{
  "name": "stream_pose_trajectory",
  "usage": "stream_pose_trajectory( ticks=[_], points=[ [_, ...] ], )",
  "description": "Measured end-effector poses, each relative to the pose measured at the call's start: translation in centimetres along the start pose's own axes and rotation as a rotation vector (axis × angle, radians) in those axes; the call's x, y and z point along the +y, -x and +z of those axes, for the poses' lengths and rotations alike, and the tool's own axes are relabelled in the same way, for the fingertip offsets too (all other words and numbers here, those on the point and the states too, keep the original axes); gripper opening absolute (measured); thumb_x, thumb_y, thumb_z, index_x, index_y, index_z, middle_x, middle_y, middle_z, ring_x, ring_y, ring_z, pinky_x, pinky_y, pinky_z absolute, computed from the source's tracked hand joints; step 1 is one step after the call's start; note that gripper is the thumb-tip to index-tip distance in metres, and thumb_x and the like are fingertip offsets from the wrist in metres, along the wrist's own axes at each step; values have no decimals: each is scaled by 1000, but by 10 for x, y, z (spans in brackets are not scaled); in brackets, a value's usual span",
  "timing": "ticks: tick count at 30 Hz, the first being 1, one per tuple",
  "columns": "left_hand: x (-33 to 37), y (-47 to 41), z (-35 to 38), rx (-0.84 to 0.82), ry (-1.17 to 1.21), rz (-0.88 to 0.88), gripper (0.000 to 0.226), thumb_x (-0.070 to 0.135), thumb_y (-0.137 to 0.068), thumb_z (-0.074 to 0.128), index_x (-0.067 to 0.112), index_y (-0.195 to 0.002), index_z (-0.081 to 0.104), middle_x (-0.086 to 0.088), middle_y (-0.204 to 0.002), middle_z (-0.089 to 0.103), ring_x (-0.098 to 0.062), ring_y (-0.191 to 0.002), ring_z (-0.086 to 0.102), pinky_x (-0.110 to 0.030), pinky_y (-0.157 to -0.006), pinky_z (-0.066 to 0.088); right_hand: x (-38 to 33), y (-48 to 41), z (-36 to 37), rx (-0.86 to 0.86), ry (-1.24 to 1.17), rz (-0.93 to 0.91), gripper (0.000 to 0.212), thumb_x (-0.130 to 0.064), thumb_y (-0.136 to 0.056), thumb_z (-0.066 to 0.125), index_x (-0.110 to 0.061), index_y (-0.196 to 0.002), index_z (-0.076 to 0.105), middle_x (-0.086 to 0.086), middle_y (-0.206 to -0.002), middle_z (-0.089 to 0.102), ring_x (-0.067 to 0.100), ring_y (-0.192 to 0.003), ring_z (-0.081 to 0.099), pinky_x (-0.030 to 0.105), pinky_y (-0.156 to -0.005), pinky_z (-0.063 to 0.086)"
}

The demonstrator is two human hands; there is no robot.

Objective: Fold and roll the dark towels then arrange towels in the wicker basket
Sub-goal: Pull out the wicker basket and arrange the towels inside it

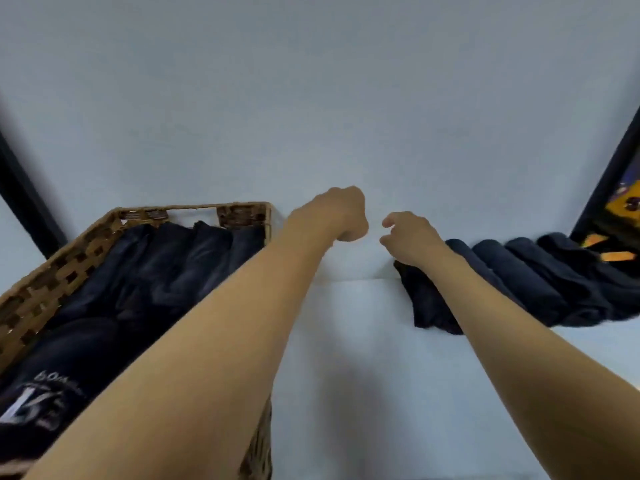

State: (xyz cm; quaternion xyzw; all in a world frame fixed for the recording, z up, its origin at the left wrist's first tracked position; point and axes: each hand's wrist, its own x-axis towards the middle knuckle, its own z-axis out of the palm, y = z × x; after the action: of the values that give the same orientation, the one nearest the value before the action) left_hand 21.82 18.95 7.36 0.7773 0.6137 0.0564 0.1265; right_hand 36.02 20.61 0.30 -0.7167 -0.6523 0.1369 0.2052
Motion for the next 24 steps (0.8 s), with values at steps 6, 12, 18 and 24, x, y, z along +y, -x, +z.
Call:
stream_pose_trajectory(
  ticks=[6, 12, 18, 24],
  points=[
    [65, -35, 107, -324, 532, -159, 18, 10, -96, 44, -3, -105, 53, -22, -110, 61, -39, -96, 68, -47, -85, 58, 80, 9, 15, -40, 227, 212, 35, -23, -97, 51, -7, -128, 53, 13, -116, 64, 30, -102, 63, 35, -73, 49],
    [87, -56, 161, -225, 855, -294, 9, 9, -93, 49, 5, -94, 57, -16, -105, 65, -31, -94, 65, -43, -79, 58, 105, -2, 34, -17, 290, 218, 44, -19, -97, 48, -8, -139, 37, 17, -121, 58, 33, -106, 59, 36, -66, 41],
    [94, -46, 137, -181, 906, -340, 22, 9, -88, 49, 0, -103, 62, -20, -105, 68, -35, -93, 68, -50, -80, 59, 98, -11, 10, -15, -13, 256, 38, -15, -97, 46, 3, -131, 49, 23, -118, 62, 31, -92, 59, 34, -70, 42],
    [79, -15, 55, 99, 667, -203, 12, 15, -96, 47, 6, -99, 53, -16, -109, 63, -31, -106, 61, -35, -88, 48, 33, 15, -31, 78, -563, 151, 53, -13, -96, 53, -1, -144, 36, 20, -136, 51, 28, -104, 57, 34, -81, 45]
  ],
)
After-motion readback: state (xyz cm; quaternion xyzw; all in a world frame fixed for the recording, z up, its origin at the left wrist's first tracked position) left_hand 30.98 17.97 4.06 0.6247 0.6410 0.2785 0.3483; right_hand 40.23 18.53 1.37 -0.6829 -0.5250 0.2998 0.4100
